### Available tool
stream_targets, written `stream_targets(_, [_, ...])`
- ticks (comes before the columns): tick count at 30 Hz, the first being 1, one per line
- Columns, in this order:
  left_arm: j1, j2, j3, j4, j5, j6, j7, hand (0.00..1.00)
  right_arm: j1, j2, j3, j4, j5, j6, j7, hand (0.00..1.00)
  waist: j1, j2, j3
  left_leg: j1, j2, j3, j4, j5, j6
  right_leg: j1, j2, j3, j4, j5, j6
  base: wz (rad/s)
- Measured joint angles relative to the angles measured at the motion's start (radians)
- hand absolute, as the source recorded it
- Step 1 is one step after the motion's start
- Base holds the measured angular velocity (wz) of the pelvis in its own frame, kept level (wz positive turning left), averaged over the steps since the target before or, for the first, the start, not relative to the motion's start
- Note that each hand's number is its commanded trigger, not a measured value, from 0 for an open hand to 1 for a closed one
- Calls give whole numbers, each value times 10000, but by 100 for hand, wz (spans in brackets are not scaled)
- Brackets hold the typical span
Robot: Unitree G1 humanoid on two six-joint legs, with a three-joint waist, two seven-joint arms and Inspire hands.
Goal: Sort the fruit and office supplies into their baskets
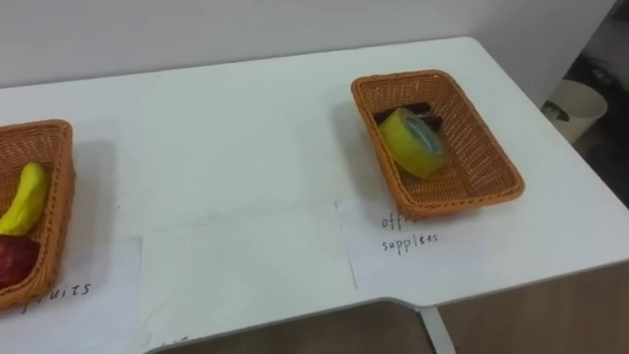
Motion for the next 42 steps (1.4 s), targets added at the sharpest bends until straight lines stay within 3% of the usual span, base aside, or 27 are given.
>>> stream_targets(4, [-99, -178, 11, 464, -108, -202, -6, 0, -95, 334, 868, 396, -104, -6, 719, 0, 179, 34, -14, -16, -17, -85, 8, -1, -1, 15, -7, -21, -27, -27, 4, 3])
stream_targets(11, [-62, -271, -109, 470, -104, -326, 6, 0, 24, 347, 2271, 812, -1962, -25, 1749, 0, 470, 173, -38, -51, -40, -93, -1, -5, -6, 51, -12, -41, -186, -35, 12, 0])
stream_targets(16, [-175, -342, -251, 647, -105, -677, -9, 0, -100, 363, 3468, 1599, -3090, -15, 3053, 0, 634, 266, -24, 21, -38, -162, 0, -16, -18, 175, -6, -88, -193, -34, 11, 3])
stream_targets(21, [-203, -348, -388, 791, -107, -924, -5, 0, -108, 389, 3863, 2020, -3499, 16, 3756, 0, 849, 302, 24, 181, -42, -351, 6, -53, -23, 405, -7, -226, -198, -37, 16, 8])
stream_targets(33, [-587, -378, -599, 1171, -99, -1092, 193, 0, -384, 478, 5228, 2310, -4907, 35, 4614, 0, 1187, 330, 28, 156, -48, -376, 20, -57, -22, 411, -9, -276, -196, -38, 17, 1])
stream_targets(42, [-699, -380, -683, 1226, -119, -1091, 198, 0, -464, 475, 5329, 2327, -5163, 38, 5132, 0, 1322, 314, 22, 162, -51, -382, 12, -57, -21, 427, -19, -362, -197, -38, 18, 0])
